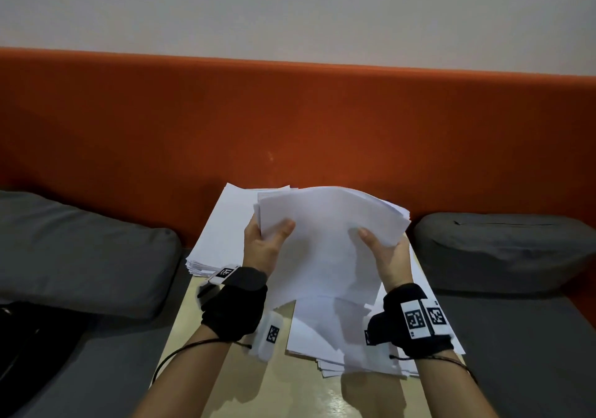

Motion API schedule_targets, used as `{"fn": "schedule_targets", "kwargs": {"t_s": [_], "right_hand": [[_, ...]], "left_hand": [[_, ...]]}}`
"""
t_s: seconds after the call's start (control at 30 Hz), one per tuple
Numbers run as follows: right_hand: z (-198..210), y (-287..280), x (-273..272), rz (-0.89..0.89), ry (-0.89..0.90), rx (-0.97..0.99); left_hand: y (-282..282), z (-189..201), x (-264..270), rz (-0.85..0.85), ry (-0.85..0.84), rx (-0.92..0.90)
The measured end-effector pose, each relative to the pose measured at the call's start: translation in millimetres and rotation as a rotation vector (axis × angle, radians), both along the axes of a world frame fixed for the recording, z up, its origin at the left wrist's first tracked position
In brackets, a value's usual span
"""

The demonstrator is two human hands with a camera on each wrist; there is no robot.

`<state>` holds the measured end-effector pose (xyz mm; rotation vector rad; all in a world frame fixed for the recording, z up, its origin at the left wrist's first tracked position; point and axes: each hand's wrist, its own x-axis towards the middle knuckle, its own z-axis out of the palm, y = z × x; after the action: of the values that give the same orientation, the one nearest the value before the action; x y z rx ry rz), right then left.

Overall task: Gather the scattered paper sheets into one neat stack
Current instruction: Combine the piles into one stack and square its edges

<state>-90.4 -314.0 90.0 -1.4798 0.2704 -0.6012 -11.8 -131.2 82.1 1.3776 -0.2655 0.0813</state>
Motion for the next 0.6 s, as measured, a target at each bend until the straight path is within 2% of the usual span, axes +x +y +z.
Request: {"fn": "schedule_targets", "kwargs": {"t_s": [0.2, 0.33, 0.5, 0.6], "right_hand": [[0, -14, 3, 0.043, -0.033, 0.041], [-3, -11, 2, 0.022, -0.004, 0.028], [12, -22, 9, -0.084, -0.024, -0.004], [14, -22, 9, -0.041, -0.015, -0.008]], "left_hand": [[2, 5, 8, 0.021, -0.09, -0.172], [-2, 3, 2, 0.065, -0.118, -0.131], [0, 12, 21, 0.181, -0.127, -0.066], [-4, 2, 19, 0.109, -0.092, -0.03]]}}
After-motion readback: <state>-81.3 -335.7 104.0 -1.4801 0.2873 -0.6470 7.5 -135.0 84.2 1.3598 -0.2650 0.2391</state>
